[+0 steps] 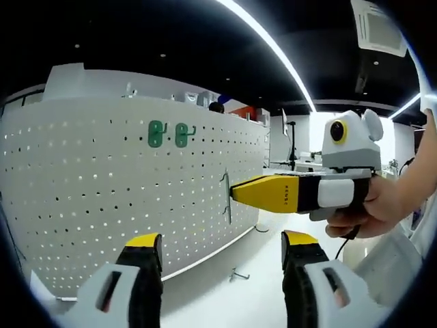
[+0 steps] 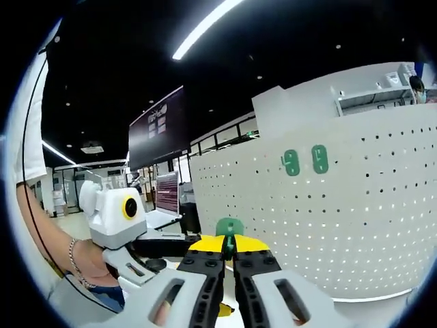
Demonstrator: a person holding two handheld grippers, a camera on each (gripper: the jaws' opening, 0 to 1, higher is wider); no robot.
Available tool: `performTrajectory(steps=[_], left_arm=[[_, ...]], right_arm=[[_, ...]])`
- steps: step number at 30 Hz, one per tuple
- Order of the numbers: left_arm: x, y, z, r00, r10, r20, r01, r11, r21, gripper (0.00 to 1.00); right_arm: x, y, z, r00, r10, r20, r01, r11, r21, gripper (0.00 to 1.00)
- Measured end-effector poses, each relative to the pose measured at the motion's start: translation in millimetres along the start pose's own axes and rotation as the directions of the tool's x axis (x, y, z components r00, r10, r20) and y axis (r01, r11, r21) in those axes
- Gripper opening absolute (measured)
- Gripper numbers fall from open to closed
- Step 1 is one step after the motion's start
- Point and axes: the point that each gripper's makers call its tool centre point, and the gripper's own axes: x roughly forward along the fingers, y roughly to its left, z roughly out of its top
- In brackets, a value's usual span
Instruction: Insert the hook assembly into the mounting plate slot until the hook locks in place.
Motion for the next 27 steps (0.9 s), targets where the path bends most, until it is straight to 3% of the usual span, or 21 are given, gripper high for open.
performTrajectory(steps=[10,15,27], left_arm=[[-3.5,3.5,-2.4,1.0,0.014,-0.005,-0.014,1.0,0.0,0.7],[-5.9,5.5,-5.0,1.0,0.018,-0.01,-0.019,1.0,-0.007,0.7],[-10.7,7.6,-11.9,0.999,0.029,-0.024,-0.03,0.999,-0.015,0.7]], right_arm=[[-4.3,-51.4,28.0,0.989,-0.142,0.036,0.144,0.989,-0.044,0.01],[-6.1,-80.0,40.8,0.976,-0.212,0.047,0.215,0.975,-0.059,0.01],[-11.3,-115.8,58.2,0.957,-0.284,0.065,0.289,0.955,-0.074,0.01]])
